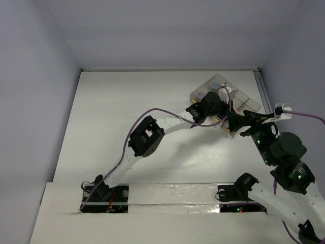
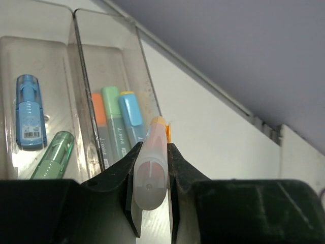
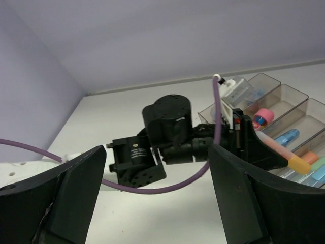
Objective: Sort the stationery into containers
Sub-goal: Place the pen in the storage box.
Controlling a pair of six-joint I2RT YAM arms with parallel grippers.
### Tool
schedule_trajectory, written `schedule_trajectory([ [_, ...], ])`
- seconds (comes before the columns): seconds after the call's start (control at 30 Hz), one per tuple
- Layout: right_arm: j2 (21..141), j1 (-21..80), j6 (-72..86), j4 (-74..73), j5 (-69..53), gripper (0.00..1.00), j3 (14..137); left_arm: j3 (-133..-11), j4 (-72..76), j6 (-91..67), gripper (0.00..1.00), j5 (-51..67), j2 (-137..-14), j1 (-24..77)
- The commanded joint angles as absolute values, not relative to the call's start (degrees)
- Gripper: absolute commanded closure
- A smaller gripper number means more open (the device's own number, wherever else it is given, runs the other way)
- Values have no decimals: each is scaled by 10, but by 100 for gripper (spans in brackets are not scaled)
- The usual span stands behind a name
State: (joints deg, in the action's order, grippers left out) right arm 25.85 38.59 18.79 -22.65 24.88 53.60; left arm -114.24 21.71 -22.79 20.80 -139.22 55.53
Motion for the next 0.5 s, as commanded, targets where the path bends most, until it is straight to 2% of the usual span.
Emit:
schedule_trajectory([
  [0.0,250,384,175,-233,254,13,529,-1217,157,-190,100,148,-1413,562],
  [0.17,241,384,165,-233,253,13,521,-1299,104,-186,100,116,-1467,568],
  [0.37,238,384,153,-222,257,13,512,-1303,98,-168,100,110,-1472,579],
  [0.47,240,384,152,-217,252,13,509,-1305,88,-152,84,105,-1470,579],
])
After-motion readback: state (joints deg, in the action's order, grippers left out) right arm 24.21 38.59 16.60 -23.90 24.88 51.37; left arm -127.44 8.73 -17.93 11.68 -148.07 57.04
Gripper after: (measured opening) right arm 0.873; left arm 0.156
